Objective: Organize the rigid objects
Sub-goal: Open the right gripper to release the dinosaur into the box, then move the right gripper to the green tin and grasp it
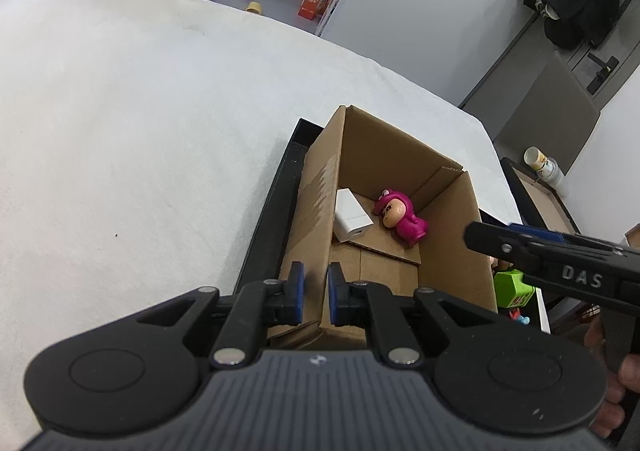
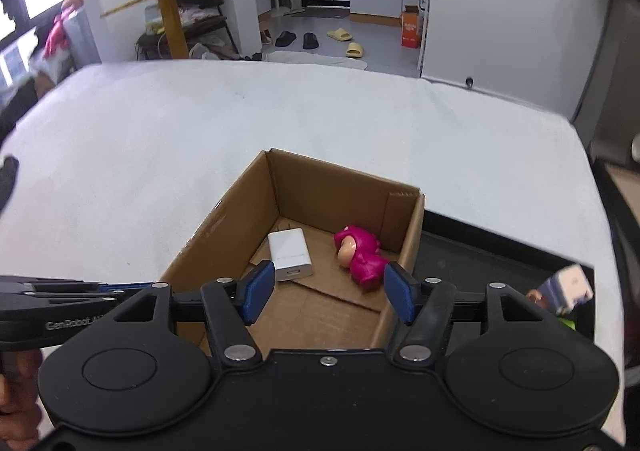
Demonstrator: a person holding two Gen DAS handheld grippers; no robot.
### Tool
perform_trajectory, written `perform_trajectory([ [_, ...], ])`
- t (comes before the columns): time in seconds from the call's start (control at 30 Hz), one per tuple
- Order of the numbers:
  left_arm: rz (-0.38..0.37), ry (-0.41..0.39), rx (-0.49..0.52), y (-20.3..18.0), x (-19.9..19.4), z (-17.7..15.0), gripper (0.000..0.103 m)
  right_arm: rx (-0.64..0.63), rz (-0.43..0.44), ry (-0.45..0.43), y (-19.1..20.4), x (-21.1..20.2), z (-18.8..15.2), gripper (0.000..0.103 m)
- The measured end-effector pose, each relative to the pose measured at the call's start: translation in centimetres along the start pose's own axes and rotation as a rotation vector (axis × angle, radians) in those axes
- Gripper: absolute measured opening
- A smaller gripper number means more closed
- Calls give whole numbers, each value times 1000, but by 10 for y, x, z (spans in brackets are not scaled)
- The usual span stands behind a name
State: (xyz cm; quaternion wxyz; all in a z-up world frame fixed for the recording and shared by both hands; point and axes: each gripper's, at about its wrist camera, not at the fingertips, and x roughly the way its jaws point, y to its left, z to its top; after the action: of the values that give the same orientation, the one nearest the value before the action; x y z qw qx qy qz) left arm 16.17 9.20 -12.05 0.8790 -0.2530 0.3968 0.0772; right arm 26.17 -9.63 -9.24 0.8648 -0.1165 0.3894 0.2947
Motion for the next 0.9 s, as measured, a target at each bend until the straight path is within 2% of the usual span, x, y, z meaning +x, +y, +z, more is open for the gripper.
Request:
perform_trajectory([
  [0.1,6,0,4,-1,1,1,11,13,-28,-9,-7,-4,-6,64],
  [0.23,16,-5,18,-5,2,1,11,49,-20,-28,-20,-11,-14,67],
  [0.37,11,2,36,-5,3,3,11,61,-69,-63,-34,-18,-22,71],
  [0.6,64,13,75,-14,7,2,10,92,-87,-66,-55,-14,-35,71],
  [0.73,92,12,79,-16,9,1,11,116,-70,-69,-68,-12,-40,71],
  [0.9,126,11,95,-22,12,1,11,155,-88,-45,-85,-2,-51,71],
])
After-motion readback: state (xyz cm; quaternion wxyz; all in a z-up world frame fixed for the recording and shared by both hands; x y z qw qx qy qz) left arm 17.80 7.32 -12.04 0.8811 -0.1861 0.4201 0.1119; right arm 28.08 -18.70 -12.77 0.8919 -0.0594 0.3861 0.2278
